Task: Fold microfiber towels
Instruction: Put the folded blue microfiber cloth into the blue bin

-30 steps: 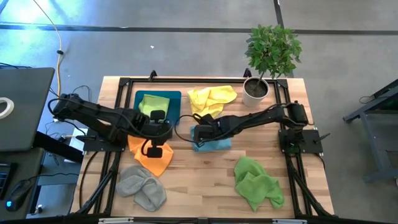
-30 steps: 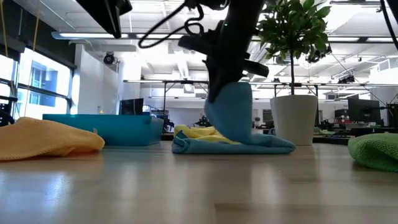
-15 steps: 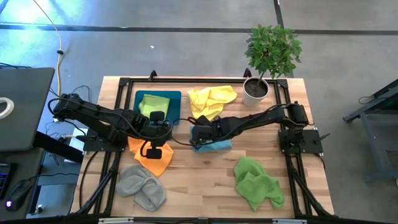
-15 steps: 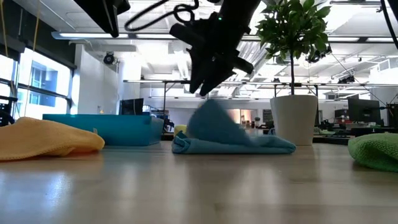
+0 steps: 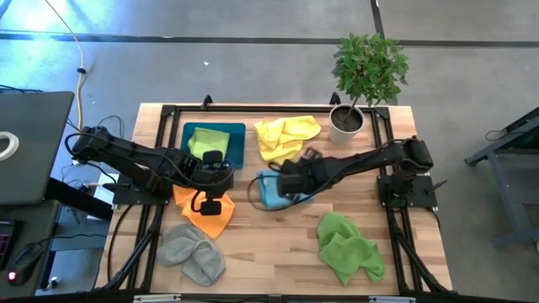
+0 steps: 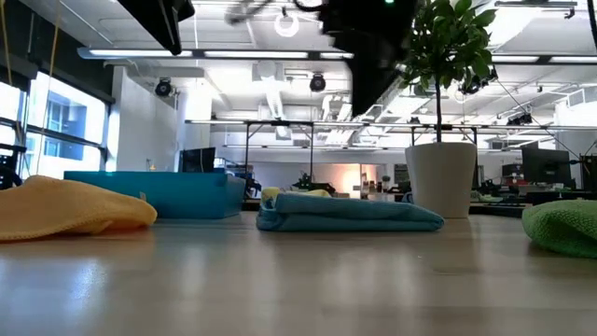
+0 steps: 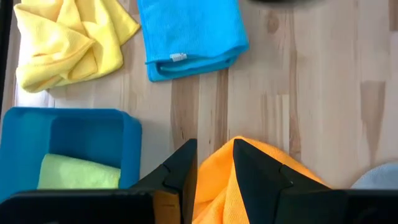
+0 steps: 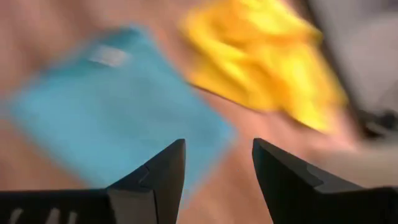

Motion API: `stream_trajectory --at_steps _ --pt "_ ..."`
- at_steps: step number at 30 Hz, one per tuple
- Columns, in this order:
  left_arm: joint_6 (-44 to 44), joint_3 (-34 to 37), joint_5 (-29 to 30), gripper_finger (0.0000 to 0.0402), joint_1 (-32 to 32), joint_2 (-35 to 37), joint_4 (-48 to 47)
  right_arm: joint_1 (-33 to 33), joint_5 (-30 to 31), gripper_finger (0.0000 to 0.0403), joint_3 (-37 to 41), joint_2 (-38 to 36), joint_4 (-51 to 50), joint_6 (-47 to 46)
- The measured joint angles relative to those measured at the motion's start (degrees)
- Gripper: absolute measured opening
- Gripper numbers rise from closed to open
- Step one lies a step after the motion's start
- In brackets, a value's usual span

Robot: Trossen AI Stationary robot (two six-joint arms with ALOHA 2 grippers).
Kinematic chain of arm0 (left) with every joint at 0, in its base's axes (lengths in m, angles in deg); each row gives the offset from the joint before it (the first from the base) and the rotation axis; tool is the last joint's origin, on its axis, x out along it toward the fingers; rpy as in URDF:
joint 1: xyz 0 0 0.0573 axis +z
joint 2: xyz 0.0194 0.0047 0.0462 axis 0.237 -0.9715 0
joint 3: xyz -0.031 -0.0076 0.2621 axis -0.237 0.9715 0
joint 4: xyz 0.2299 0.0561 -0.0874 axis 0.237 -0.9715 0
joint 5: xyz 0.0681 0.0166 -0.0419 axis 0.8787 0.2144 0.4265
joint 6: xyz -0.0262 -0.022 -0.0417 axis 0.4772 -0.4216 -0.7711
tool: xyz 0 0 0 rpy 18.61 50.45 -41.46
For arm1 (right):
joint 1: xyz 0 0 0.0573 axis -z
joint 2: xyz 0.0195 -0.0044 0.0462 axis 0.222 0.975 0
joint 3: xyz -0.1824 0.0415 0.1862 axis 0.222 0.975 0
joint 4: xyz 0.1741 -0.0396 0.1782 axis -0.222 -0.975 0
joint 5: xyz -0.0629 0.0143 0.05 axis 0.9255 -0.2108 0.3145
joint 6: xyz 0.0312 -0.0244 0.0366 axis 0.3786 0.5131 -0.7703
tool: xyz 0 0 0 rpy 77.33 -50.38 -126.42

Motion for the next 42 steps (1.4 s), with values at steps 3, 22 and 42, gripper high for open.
stream_trajectory --at_steps 3,22,42 --pt "-0.05 1.12 0.0 0.0094 0.0 0.0 1.27 0.13 7.28 0.0179 0.0 -2.7 -13.82 -9.04" --pt "1.07 4.53 0.2 0.0094 4.47 -0.07 20.94 -3.06 -8.71 0.0178 59.3 -48.19 49.48 5.01" --pt "-8.34 4.53 -0.56 0.0094 6.84 -15.98 38.61 7.24 -25.79 0.0178 87.58 -73.08 85.58 22.18"
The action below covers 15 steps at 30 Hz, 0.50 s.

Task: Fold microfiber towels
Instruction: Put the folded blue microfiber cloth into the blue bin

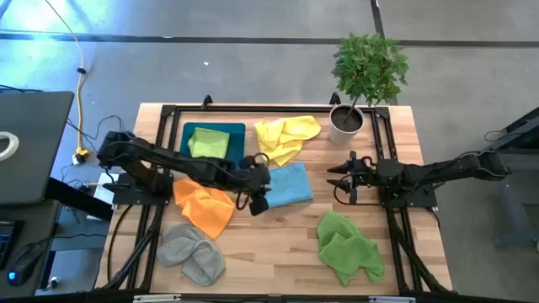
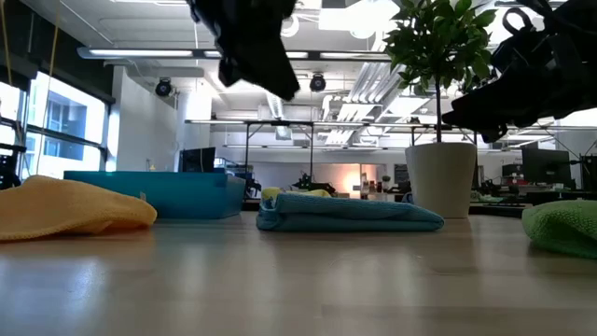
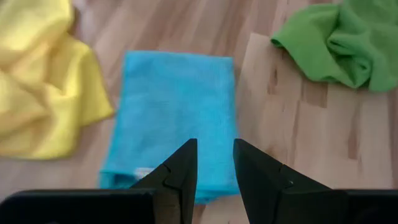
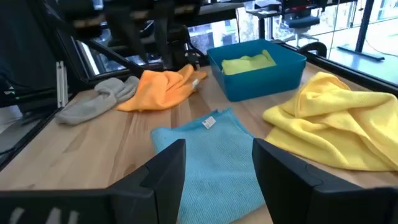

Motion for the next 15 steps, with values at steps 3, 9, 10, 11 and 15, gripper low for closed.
stream_trajectory --at_steps 3,9,10,11,15 --pt "-3.32 -0.04 -2.49 0.0094 0.15 -3.24 1.58 0.28 2.29 0.0178 0.0 0.21 -0.31 -0.42" --pt "-12.17 -0.02 -2.32 0.0094 0.5 -8.65 1.37 0.28 6.12 0.0178 -0.02 0.11 -2.74 -0.24" --pt "-13.21 -0.02 -1.71 0.0094 0.67 -9.34 1.19 0.28 6.12 0.0178 -0.02 0.11 -2.93 -0.16" --pt "-14.26 0.0 -0.76 0.0094 0.82 -9.86 0.98 0.28 6.12 0.0178 -0.02 0.11 -3.26 -0.17" --pt "-19.71 -0.01 3.9 0.0096 0.87 -11.16 0.77 0.28 6.12 0.0178 -0.02 0.15 -3.6 -0.15"
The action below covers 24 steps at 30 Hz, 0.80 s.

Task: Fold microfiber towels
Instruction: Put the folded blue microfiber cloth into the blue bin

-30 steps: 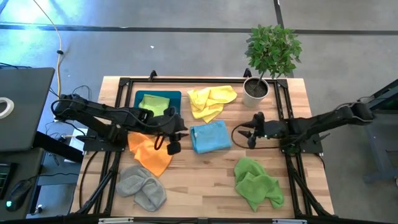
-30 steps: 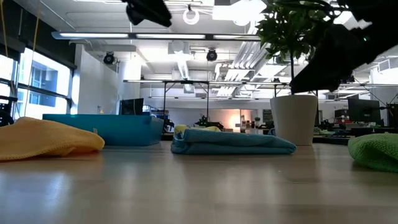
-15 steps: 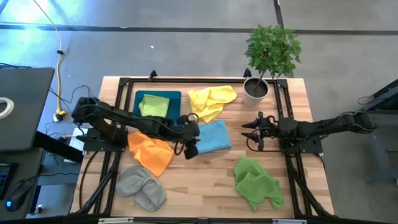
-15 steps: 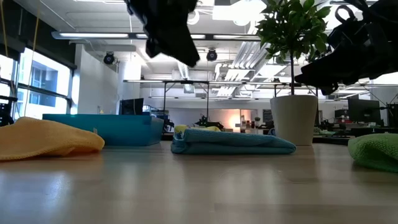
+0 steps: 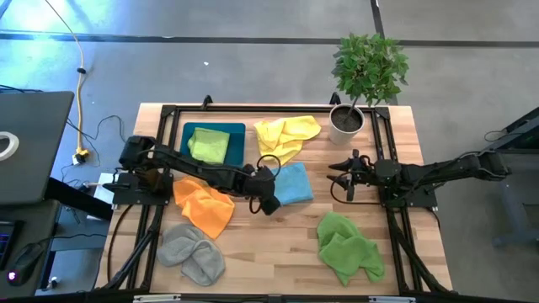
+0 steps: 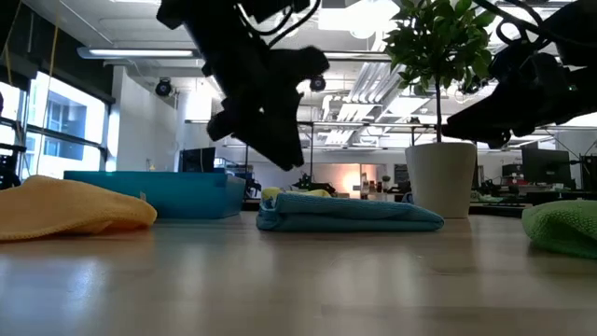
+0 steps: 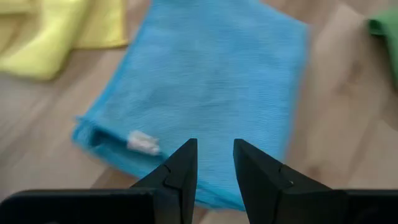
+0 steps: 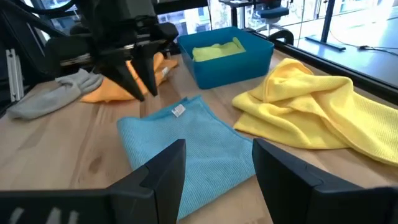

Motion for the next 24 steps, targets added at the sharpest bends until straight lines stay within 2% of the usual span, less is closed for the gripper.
stream_trajectory --at_steps 8,12,15,19,24 --pt "-6.47 -0.01 3.16 0.0112 -2.38 0.08 -4.21 0.0 0.02 0.0178 0.0 0.0 -0.31 0.0" --pt "-12.45 -0.02 3.32 0.0119 -4.41 -0.81 -7.59 0.0 0.02 0.0178 0.0 0.02 -0.47 0.0" --pt "-19.62 -0.01 6.81 0.0126 -5.55 -0.81 -10.06 0.0 0.02 0.0178 -0.02 0.0 -0.97 0.0" --pt "-23.24 0.01 10.12 0.0146 -5.44 -1.39 -9.0 0.0 0.02 0.0178 -0.04 0.02 -1.55 0.0" --pt "-24.54 -0.02 11.26 0.0185 -4.58 -3.33 -4.9 0.0 0.02 0.0178 -0.07 0.06 -2.4 0.0"
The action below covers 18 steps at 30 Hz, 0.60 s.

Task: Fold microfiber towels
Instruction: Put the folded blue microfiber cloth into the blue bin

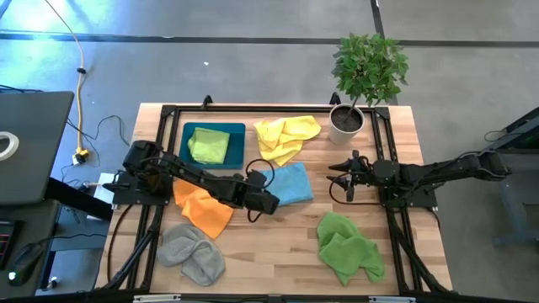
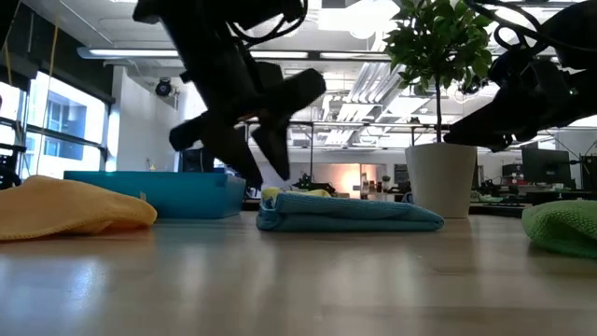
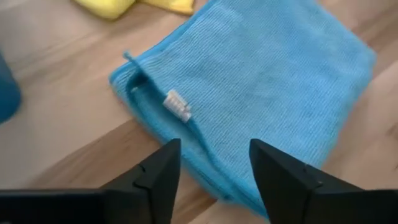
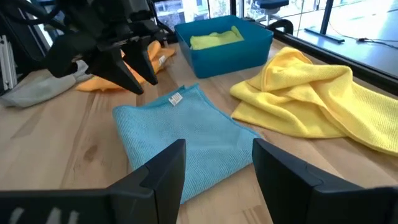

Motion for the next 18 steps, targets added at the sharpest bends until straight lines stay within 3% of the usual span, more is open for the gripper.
stream_trajectory --at_steps 8,18 --pt "-7.8 -0.02 6.14 0.0243 0.5 -4.88 0.17 0.0 0.0 0.0178 0.0 -0.04 -0.69 0.0" --pt "-11.34 -0.06 8.5 0.0246 1.63 -9.74 3.38 -0.02 0.02 0.0178 0.0 -0.04 -0.9 0.0"
